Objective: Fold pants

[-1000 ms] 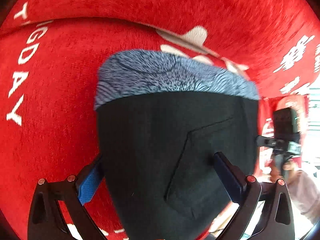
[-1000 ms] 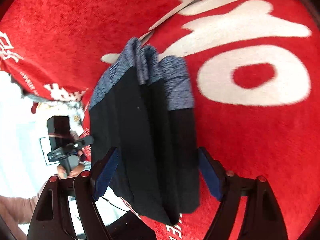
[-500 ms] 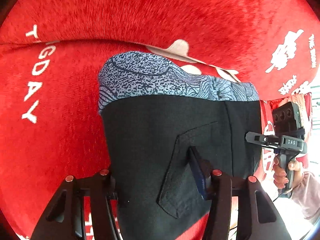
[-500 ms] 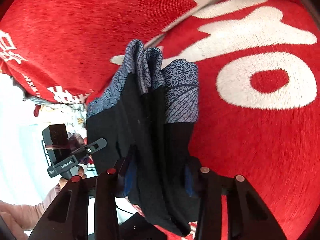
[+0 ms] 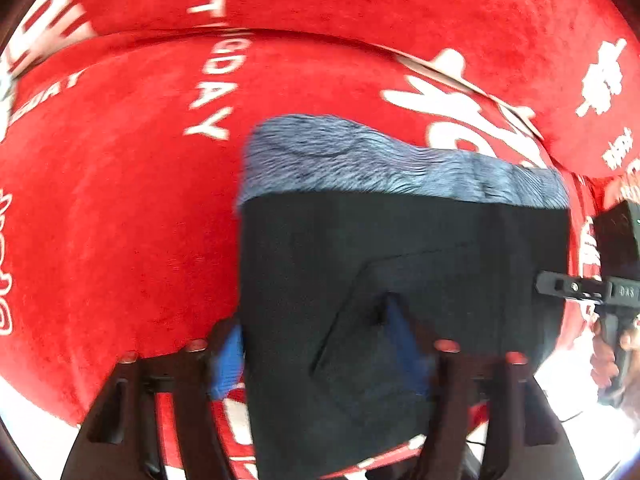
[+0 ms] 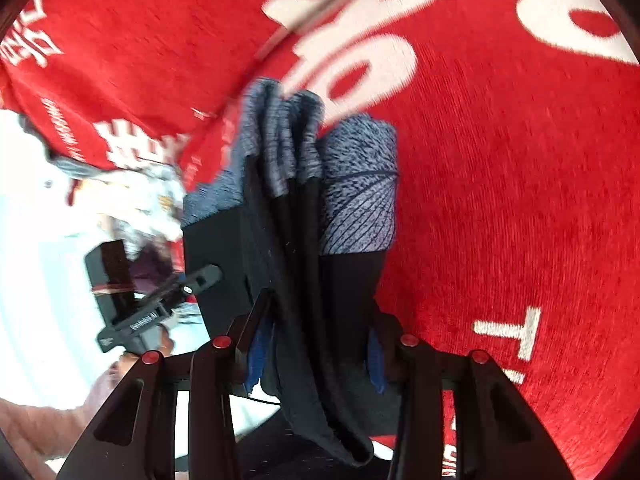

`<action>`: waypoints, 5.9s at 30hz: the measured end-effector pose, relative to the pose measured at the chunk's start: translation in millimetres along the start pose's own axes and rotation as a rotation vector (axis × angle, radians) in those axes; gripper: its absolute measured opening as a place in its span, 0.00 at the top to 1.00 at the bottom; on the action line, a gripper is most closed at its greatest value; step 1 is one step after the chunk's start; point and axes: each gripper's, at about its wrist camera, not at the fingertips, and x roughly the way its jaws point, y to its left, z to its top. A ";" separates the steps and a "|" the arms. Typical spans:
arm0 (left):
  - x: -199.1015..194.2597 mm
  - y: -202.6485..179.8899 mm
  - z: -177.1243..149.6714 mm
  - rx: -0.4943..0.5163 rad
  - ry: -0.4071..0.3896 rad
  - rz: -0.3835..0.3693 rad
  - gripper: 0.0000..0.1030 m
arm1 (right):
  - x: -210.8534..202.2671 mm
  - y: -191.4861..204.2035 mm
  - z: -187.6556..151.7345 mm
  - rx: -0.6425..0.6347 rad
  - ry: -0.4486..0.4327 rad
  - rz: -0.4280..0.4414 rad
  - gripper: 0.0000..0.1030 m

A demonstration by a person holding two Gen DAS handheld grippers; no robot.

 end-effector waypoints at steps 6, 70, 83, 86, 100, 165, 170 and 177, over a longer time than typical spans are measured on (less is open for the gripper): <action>-28.7 15.0 -4.3 -0.021 -0.069 0.103 0.28 | -18.8 15.3 -6.4 -0.010 -0.046 -0.212 0.43; -174.4 -111.3 -66.4 0.107 -0.126 0.336 0.10 | -102.5 208.8 -123.7 -0.180 -0.291 -0.755 0.00; -181.0 -113.6 -71.0 0.105 -0.142 0.372 0.10 | -102.9 212.1 -131.6 -0.206 -0.293 -0.759 0.00; -182.8 -113.5 -71.2 0.105 -0.148 0.373 0.10 | -101.3 214.0 -132.8 -0.207 -0.292 -0.764 0.00; -184.1 -111.6 -69.3 0.107 -0.152 0.379 0.10 | -96.9 217.4 -130.7 -0.213 -0.285 -0.779 0.00; -184.0 -109.9 -67.3 0.100 -0.148 0.376 0.10 | -90.6 214.6 -122.1 -0.210 -0.273 -0.785 0.00; -182.4 -108.8 -66.8 0.104 -0.149 0.378 0.10 | -90.2 215.1 -122.1 -0.210 -0.272 -0.785 0.00; -181.4 -105.8 -67.4 0.102 -0.149 0.381 0.10 | -87.1 214.8 -123.7 -0.213 -0.268 -0.787 0.00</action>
